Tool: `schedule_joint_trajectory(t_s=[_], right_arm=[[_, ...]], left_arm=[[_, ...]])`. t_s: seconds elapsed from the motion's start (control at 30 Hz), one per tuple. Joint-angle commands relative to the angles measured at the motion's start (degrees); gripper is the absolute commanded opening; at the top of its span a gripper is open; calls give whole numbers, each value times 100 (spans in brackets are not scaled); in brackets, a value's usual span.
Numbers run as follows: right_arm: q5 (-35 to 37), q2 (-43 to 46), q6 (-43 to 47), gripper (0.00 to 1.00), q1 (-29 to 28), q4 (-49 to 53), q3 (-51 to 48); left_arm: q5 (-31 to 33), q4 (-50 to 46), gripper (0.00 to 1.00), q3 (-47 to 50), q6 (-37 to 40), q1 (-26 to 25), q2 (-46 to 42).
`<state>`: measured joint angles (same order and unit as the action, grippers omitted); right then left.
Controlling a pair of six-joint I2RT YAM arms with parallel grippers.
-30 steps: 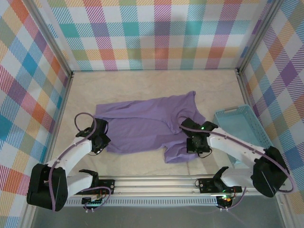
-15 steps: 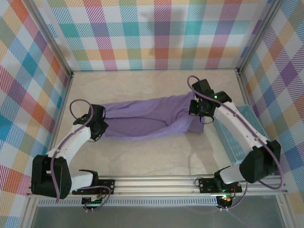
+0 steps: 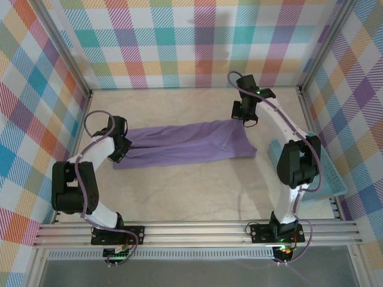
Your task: Fold the inside-out t-shirt
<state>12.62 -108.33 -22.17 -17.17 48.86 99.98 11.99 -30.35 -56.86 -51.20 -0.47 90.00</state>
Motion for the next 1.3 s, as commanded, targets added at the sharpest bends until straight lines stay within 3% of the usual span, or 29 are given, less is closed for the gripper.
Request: schedule_joint_trajectory(t_s=[0.0, 0.27, 0.6, 0.8, 0.97, 1.03, 1.17, 1.27], right_arm=[[26, -201, 117, 0, 87, 16, 292], [11, -653, 157, 0, 91, -103, 483], [47, -1349, 159, 0, 240, -21, 1130], [-123, -1601, 204, 1, 258, -10, 1303], [-230, -1605, 273, 34, 258, 92, 1395], [-135, -1542, 335, 42, 258, 210, 1454], [-121, -1127, 389, 46, 258, 132, 1097], [-511, -759, 389, 46, 218, -154, 601]], left_arm=[[-98, 151, 5, -362, 116, 89, 301], [-172, -46, 7, -1103, 433, 117, 1171], [-183, -20, 8, -1270, 494, 425, 1646], [-277, -91, 21, -1389, 526, 440, 1858], [-191, -413, 34, -1541, 583, 529, 1732], [-97, -555, 41, -1598, 663, 547, 1565], [235, -835, 55, -1569, 790, 549, 1002], [380, -919, 61, -1402, 875, 544, 564]])
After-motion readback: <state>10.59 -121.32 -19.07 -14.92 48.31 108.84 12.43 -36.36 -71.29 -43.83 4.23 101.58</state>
